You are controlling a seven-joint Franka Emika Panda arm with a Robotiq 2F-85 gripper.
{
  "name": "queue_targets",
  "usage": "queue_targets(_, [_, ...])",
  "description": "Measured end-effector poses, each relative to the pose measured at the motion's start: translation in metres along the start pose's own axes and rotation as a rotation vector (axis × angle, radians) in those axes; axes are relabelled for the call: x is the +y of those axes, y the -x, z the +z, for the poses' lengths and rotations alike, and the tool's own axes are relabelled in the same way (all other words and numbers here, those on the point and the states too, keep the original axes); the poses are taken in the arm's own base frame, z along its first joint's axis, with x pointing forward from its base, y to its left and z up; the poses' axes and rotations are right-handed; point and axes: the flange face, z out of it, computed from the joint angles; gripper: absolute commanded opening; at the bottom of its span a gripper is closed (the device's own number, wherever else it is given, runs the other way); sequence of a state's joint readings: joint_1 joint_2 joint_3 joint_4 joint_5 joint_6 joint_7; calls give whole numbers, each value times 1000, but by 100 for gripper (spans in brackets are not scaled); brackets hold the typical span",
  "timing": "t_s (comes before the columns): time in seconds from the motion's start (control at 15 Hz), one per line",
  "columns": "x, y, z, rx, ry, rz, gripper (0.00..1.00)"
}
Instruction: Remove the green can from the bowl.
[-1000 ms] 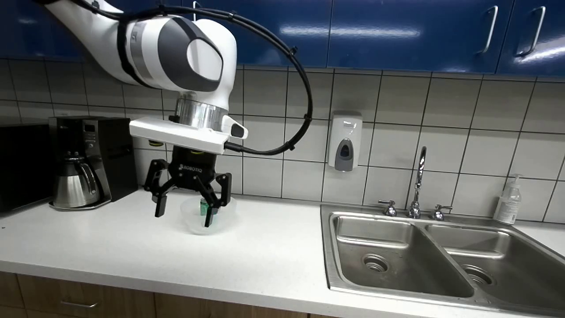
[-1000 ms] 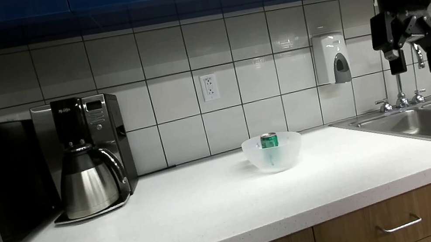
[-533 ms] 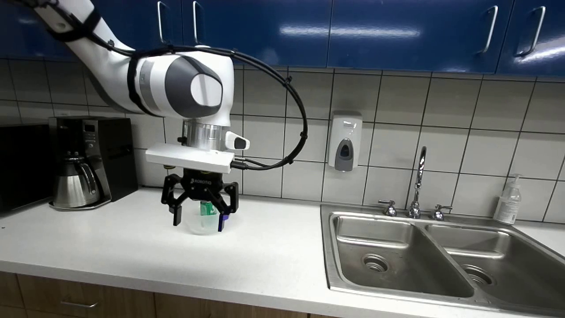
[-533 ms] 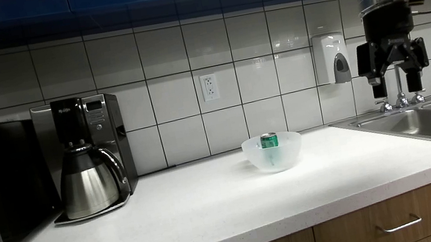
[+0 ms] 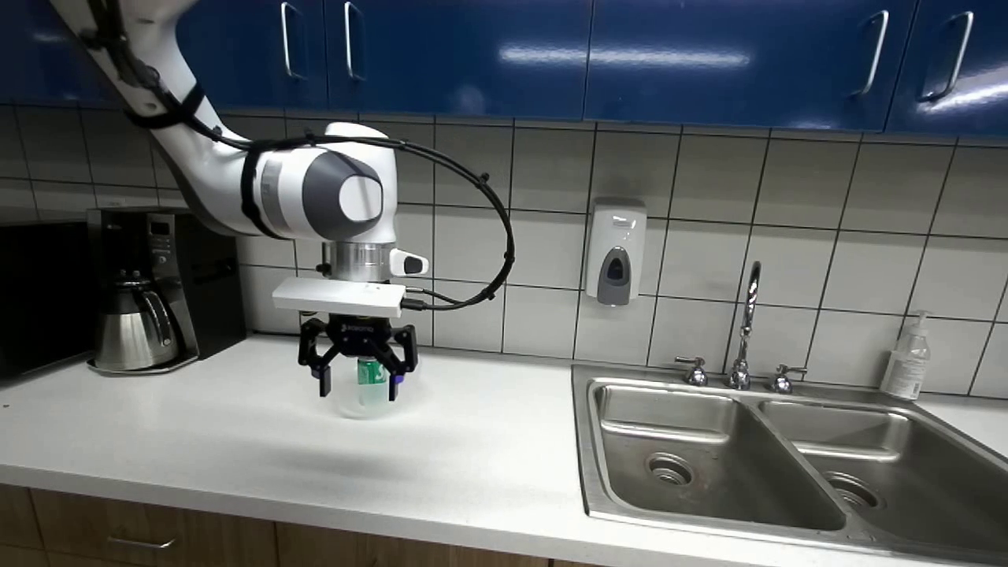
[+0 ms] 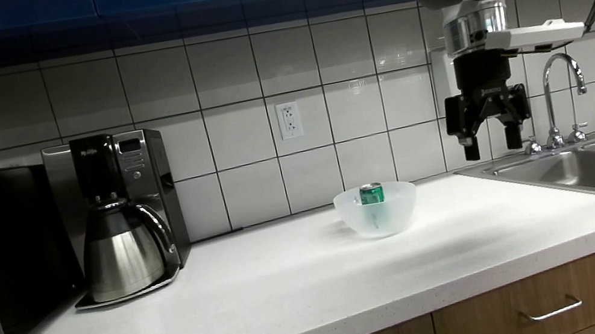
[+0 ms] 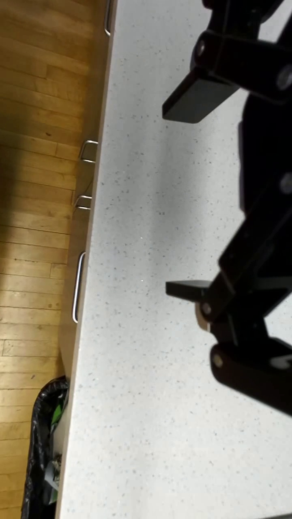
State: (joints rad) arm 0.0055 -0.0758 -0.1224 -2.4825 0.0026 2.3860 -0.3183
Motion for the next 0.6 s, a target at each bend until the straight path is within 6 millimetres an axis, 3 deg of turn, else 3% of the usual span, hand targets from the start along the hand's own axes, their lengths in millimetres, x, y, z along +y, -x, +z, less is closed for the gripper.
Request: queue_targets(0.6, [-2,-101,17,41,30,41,100])
